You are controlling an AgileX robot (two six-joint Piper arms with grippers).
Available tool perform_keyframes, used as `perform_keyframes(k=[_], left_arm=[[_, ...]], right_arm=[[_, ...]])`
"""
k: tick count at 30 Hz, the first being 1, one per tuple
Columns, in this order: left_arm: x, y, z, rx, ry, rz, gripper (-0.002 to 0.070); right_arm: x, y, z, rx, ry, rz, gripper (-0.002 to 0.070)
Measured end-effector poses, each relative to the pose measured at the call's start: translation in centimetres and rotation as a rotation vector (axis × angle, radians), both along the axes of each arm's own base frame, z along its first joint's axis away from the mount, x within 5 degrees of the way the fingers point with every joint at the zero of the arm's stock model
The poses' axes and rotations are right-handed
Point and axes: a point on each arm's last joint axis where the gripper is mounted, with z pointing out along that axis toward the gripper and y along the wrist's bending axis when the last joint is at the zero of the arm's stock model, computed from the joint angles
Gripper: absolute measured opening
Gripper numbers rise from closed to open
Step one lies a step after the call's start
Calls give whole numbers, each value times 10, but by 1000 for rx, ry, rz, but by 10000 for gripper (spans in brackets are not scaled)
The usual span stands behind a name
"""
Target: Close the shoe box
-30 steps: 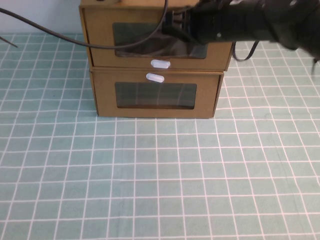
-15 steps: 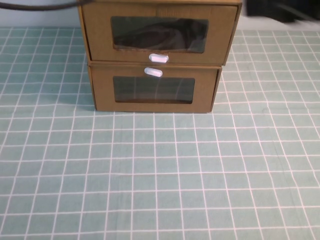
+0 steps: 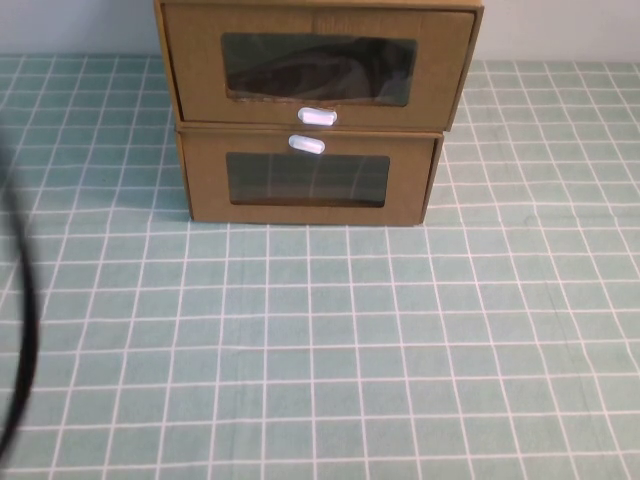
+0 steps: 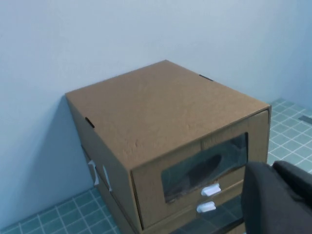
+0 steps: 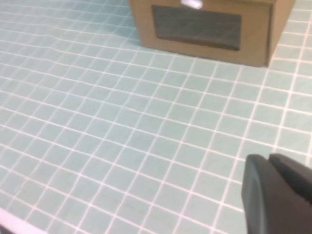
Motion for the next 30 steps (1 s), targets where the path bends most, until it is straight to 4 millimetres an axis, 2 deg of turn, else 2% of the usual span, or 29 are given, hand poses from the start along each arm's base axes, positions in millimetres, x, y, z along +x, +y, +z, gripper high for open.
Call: perform_keyframes(k=[2, 5, 8, 10, 15, 22, 25, 30], left_arm=[[-21, 7, -31, -27, -36, 25, -5], [-48, 17, -76, -80, -92, 61, -5], [-61, 23, -126, -122, -108, 89, -5], [-67, 25, -151, -132, -115, 103, -5], [-71, 30, -199, -146, -140, 140, -5], [-53, 30, -278, -109, -2, 196, -5], [-49, 32, -302, -102, 20, 227, -5], [-48, 32, -308, -104, 26, 236, -5]], right_arm=[[-16, -5, -14, 48, -49, 7, -11], [-27, -10, -32, 126, -143, 4, -11], [-28, -10, -48, 183, -187, 2, -11], [-24, -6, -58, 201, -176, 10, -11], [-7, 4, -79, 206, -236, 44, -11], [17, 9, -116, 287, -309, -25, -11], [23, 8, -133, 301, -294, -62, -11], [27, 8, -154, 291, -254, -87, -11]])
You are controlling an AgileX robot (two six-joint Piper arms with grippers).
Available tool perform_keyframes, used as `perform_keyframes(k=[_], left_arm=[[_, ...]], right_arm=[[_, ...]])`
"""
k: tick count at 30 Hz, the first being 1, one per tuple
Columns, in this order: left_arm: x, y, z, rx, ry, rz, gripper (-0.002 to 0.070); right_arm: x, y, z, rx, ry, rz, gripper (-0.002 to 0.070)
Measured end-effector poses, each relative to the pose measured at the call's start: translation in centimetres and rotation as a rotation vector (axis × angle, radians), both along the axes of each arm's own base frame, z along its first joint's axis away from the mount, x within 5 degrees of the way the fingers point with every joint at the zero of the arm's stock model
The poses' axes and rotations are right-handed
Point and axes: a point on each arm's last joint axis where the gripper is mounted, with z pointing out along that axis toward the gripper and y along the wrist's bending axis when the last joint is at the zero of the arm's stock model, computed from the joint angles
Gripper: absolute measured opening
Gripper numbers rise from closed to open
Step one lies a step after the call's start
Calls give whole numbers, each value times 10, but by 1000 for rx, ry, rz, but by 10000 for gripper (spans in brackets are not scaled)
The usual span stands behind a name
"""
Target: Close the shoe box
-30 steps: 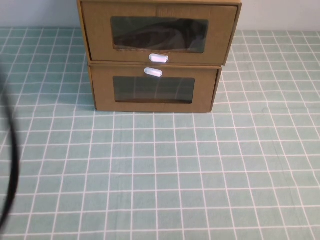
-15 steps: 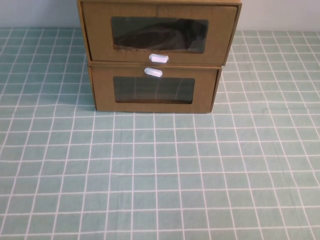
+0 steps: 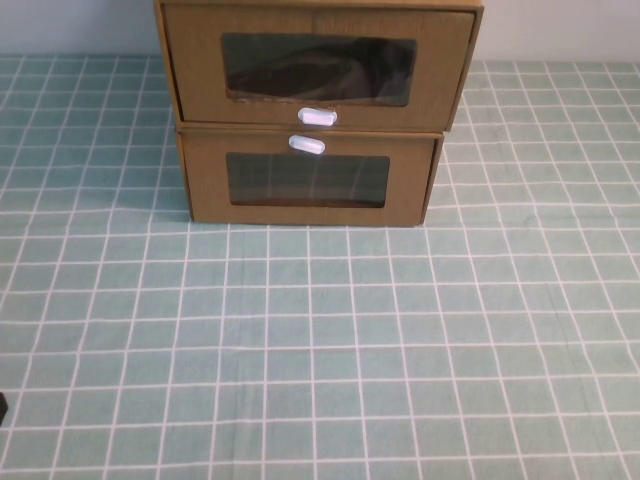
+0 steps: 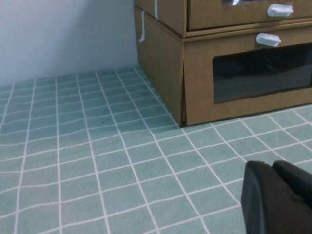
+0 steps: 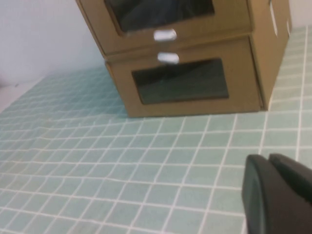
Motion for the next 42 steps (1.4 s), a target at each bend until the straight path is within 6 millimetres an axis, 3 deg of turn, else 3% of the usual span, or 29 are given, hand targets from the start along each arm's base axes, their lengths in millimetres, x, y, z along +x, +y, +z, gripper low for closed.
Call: perform_keyframes(k=[15, 22, 29, 35, 42], left_arm=[[0, 0, 0, 0, 2, -1, -5], [0, 0, -1, 2, 7, -4, -5], [0, 0, -1, 2, 7, -4, -5], [0, 0, -1, 2, 7, -4, -5], [0, 0, -1, 2, 8, -4, -5]], right_arm=[[-3, 3, -17, -91, 87, 53, -11], [5, -12, -10, -372, -141, -134, -11], [10, -28, -37, -410, -29, -384, -11], [5, -29, -44, -385, -68, -411, -11], [3, -26, -55, -407, 43, -359, -11]])
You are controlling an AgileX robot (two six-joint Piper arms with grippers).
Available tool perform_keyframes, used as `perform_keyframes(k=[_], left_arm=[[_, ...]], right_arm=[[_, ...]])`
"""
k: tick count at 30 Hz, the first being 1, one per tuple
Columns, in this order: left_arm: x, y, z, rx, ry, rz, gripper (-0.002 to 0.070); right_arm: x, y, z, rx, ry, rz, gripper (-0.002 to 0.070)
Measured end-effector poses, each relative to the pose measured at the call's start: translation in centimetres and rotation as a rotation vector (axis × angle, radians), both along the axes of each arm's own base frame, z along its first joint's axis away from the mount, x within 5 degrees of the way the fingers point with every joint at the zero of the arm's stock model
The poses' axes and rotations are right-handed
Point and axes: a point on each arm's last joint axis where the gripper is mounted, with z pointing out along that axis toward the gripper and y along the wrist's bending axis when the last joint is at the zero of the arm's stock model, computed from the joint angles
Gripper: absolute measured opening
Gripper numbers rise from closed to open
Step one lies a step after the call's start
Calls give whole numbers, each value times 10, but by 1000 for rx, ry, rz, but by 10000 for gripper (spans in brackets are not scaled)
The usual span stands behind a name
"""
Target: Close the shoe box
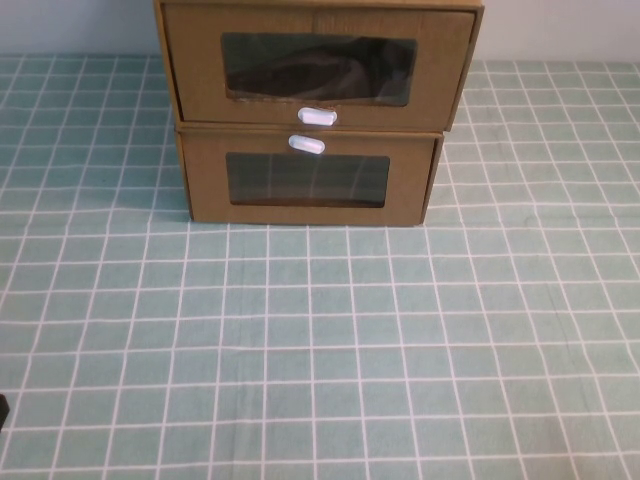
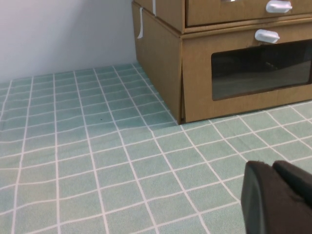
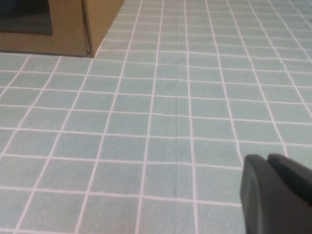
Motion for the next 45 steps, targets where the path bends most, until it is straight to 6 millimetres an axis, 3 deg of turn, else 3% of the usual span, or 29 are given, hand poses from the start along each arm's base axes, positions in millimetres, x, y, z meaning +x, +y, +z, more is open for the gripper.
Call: perform_keyframes(k=[25, 32, 45], left_arm=[[1, 1, 2, 42, -33, 10, -5], [0, 10, 6, -21, -76, 144, -5], [-6, 15, -19, 43, 185, 210, -5]], right_arm=[[0, 1, -2, 6, 18, 5, -11], [0, 1, -2, 6, 18, 5, -11], [-1, 1, -2, 6, 18, 5, -11]])
